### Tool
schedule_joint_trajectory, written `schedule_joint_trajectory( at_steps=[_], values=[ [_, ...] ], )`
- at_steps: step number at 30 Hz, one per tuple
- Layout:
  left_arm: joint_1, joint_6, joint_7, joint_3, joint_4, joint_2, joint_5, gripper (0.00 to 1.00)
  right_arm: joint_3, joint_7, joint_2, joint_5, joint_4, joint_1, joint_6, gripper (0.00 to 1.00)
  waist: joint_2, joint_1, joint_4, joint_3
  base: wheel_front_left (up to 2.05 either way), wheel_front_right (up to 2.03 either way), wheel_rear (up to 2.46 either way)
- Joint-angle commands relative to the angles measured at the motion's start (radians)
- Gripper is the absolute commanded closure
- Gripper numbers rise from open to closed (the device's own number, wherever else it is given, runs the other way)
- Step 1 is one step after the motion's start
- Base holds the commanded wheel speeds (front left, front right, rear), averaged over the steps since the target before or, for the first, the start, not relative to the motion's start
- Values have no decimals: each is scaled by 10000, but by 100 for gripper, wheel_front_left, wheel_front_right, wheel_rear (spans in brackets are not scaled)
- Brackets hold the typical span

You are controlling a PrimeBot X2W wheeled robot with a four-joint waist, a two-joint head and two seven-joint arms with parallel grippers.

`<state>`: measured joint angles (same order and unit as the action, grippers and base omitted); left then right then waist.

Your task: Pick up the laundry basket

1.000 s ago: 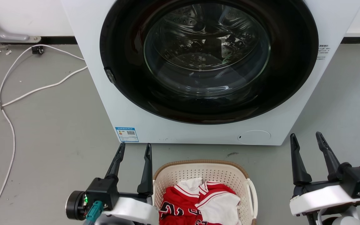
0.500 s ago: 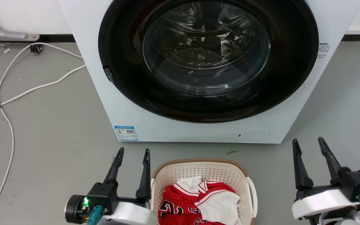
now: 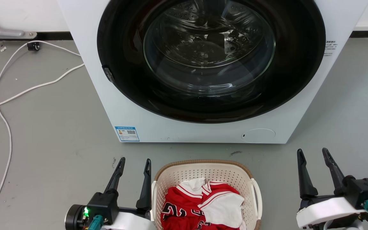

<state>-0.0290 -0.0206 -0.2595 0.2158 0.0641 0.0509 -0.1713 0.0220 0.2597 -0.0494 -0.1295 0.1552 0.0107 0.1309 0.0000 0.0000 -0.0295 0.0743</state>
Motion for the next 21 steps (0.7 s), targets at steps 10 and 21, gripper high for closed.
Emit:
schedule_joint_trajectory(
  at_steps=[10,21],
  values=[
    [116,-175,-72,88,103,-5,201,0,2,66,-16,144,68,167,-3,0,0,0,2,93,0,0,0],
    [171,-204,-72,105,68,-7,171,0,-27,65,-16,118,90,216,-3,0,0,0,26,196,0,0,0]
  ],
)
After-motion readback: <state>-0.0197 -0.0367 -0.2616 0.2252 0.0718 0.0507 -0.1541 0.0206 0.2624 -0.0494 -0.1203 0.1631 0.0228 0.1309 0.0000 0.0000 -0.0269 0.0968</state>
